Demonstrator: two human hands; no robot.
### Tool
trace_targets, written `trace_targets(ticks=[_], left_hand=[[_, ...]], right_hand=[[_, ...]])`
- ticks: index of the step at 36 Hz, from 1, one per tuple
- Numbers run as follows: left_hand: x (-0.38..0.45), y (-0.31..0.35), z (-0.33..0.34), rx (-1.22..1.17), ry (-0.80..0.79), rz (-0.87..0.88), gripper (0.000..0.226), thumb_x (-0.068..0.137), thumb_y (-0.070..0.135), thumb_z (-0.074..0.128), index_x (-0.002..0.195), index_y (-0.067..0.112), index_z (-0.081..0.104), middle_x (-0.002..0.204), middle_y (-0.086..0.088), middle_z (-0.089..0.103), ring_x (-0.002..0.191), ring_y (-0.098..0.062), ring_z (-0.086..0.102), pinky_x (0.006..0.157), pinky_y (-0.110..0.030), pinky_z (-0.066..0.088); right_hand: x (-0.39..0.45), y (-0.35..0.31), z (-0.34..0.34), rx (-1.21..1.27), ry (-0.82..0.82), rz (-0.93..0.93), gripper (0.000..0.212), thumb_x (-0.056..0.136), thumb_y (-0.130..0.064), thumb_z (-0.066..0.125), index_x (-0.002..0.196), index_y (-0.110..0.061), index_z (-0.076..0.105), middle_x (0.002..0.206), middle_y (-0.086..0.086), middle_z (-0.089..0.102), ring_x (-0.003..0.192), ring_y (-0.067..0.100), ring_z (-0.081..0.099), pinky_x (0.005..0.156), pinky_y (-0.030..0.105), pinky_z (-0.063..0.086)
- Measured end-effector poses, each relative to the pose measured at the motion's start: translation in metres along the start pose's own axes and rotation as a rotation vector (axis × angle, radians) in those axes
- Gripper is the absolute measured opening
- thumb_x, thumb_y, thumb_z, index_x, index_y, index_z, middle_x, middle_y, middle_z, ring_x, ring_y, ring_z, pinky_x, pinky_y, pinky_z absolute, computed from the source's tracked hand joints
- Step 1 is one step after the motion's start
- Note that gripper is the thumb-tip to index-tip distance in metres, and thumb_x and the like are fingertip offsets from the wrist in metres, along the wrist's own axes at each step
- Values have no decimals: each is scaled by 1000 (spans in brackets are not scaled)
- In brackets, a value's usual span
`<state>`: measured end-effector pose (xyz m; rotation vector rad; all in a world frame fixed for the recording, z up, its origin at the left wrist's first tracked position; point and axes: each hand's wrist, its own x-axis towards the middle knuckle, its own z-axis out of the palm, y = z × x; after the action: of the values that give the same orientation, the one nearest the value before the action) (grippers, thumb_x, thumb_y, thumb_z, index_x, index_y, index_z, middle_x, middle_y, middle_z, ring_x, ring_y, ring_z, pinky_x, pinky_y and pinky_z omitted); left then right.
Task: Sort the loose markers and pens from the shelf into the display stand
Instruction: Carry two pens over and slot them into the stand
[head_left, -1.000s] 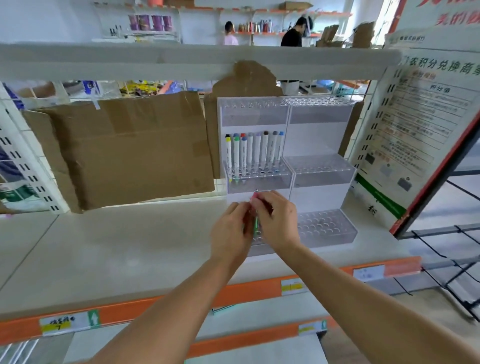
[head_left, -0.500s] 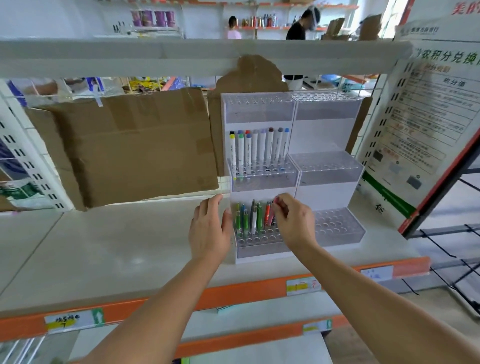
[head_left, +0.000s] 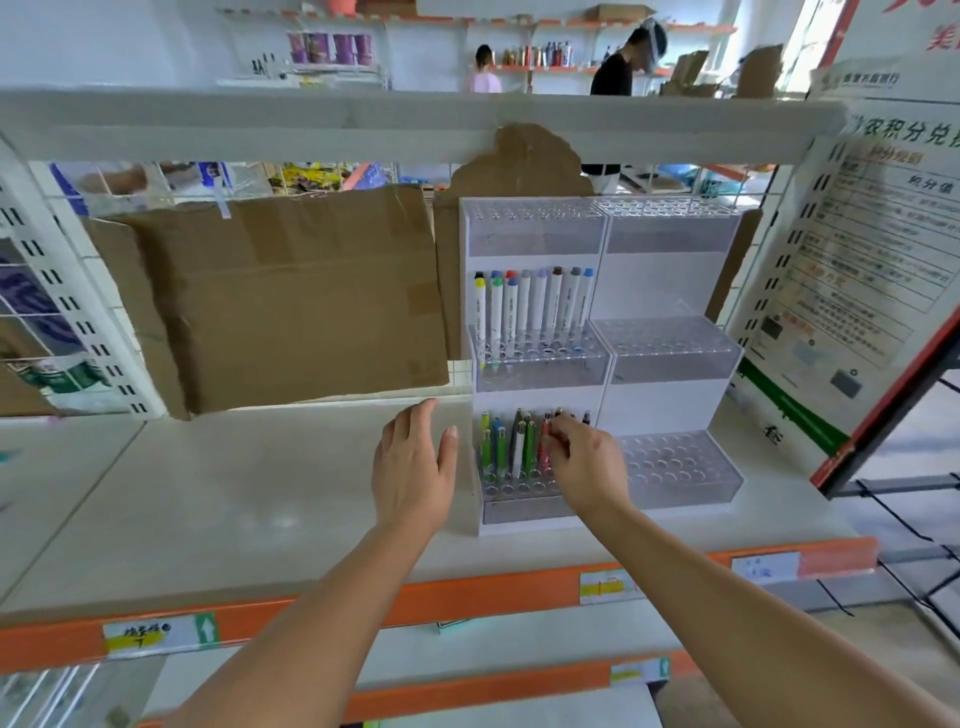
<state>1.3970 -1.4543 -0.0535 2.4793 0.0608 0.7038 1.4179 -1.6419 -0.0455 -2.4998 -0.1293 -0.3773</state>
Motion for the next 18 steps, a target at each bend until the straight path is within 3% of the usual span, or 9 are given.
trace_targets(ticks=[3, 6, 10, 12, 15, 18], left_hand=[[-1, -1, -5, 29, -19, -17, 38, 95, 25, 49, 129, 9, 51, 126, -11, 58, 115, -33, 51, 94, -42, 42], [-5, -5, -12, 73, -45, -30, 39, 96, 28, 48, 131, 10, 50, 129, -10, 57, 117, -31, 51, 96, -41, 41], [-18, -16, -27, 113, -50, -39, 39, 93, 23, 55, 129, 8, 52, 125, -11, 59, 114, -34, 54, 96, -42, 41], [-26, -23, -38, 157, -70, -68, 42, 95, 28, 51, 133, 10, 48, 131, -10, 55, 120, -32, 50, 101, -41, 36], [-38, -36, -56, 254, -106, -136, 49, 99, 38, 38, 141, 14, 38, 143, -6, 44, 132, -27, 38, 109, -38, 26], [-52, -52, -72, 326, -129, -227, 53, 99, 45, 31, 144, 17, 32, 149, -5, 36, 138, -23, 30, 111, -38, 22]], right_hand=[[-2, 0, -5, -82, 44, 1, 12, 95, -27, 54, 87, -17, 54, 82, -5, 54, 69, 22, 51, 54, 28, 34], [-4, -3, -11, -84, 187, -27, 18, 93, -33, 56, 98, -16, 56, 91, -4, 57, 72, 20, 50, 58, 27, 33], [-5, -18, -15, -69, 311, -296, 23, 90, -32, 52, 96, -12, 61, 84, 2, 62, 71, 24, 60, 59, 27, 38], [-4, -32, -13, -73, 275, -404, 31, 88, -35, 43, 95, -12, 62, 85, 3, 64, 75, 24, 61, 62, 31, 45], [-8, -57, -4, -82, 207, -515, 25, 85, -28, 47, 94, -12, 63, 86, 2, 64, 76, 25, 62, 61, 32, 47], [-15, -83, 11, -133, 61, -615, 37, 87, -33, 41, 104, -11, 64, 96, 3, 67, 86, 27, 63, 68, 33, 49]])
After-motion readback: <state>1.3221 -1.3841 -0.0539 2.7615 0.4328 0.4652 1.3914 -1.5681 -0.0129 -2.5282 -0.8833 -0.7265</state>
